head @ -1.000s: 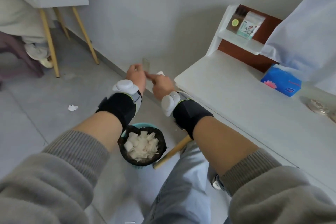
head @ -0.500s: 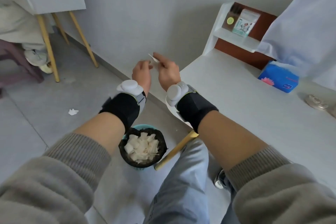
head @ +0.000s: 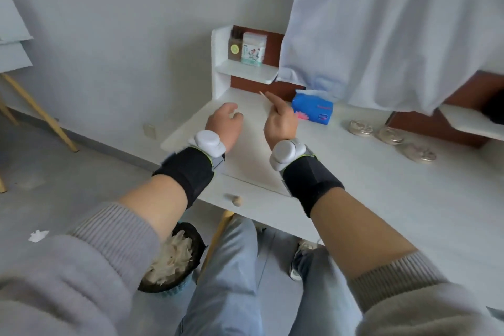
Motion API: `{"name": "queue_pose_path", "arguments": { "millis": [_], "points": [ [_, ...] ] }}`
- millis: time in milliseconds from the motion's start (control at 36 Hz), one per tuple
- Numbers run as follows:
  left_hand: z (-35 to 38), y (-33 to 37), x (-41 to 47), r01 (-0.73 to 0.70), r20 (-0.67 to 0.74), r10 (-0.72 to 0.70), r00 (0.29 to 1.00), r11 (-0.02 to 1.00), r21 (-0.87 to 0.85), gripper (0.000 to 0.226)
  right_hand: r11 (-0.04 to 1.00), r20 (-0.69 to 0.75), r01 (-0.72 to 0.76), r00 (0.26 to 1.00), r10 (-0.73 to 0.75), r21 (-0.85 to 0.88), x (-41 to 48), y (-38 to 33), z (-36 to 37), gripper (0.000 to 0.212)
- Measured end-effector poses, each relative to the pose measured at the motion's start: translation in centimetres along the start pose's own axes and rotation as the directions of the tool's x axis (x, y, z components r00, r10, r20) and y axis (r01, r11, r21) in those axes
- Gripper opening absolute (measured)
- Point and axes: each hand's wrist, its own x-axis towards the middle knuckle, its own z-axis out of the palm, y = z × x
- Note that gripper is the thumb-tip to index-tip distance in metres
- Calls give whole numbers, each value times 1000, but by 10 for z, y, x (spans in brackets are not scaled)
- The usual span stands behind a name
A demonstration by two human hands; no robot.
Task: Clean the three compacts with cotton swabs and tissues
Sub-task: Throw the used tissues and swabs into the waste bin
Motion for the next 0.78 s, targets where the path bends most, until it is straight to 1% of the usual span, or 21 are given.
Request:
{"name": "queue_pose_path", "arguments": {
  "millis": [139, 222, 278, 306, 361, 417, 472, 556, 611, 694, 778],
  "points": [
    [73, 46, -18, -130, 196, 113, 974, 989, 76, 41, 981, -204, -137, 973, 107, -135, 8, 54, -97, 48],
    [108, 62, -32, -210, 272, 176, 946, 972, 104, 41, 950, -277, -210, 950, 142, -231, 2, 82, -142, 51],
    [132, 73, -40, -239, 329, 184, 926, 961, 135, 42, 918, -338, -270, 927, 165, -292, -5, 101, -173, 51],
    [142, 77, -44, -245, 351, 181, 919, 958, 148, 43, 900, -333, -296, 924, 186, -319, -8, 112, -186, 51],
    [153, 79, -47, -247, 382, 175, 908, 958, 149, 43, 844, -220, -325, 942, 252, -426, -14, 131, -203, 49],
    [158, 77, -46, -250, 393, 172, 903, 956, 156, 42, 754, -33, -290, 941, 336, -590, -18, 147, -207, 40],
    [162, 75, -42, -258, 394, 174, 902, 951, 169, 41, 687, 47, -241, 927, 371, -686, -17, 160, -210, 36],
    [155, 68, -33, -250, 372, 167, 913, 950, 187, 41, 625, 79, -220, 907, 414, -749, -5, 165, -208, 43],
    [146, 61, -25, -237, 356, 156, 921, 951, 197, 40, 588, 78, -230, 889, 451, -776, 5, 167, -204, 46],
    [131, 49, -9, -212, 308, 145, 940, 957, 196, 40, 543, 62, -229, 883, 465, -808, 15, 167, -192, 50],
    [112, 34, 6, -169, 250, 119, 961, 968, 188, 39, 523, 62, -227, 877, 477, -822, 25, 160, -167, 52]
  ]
}}
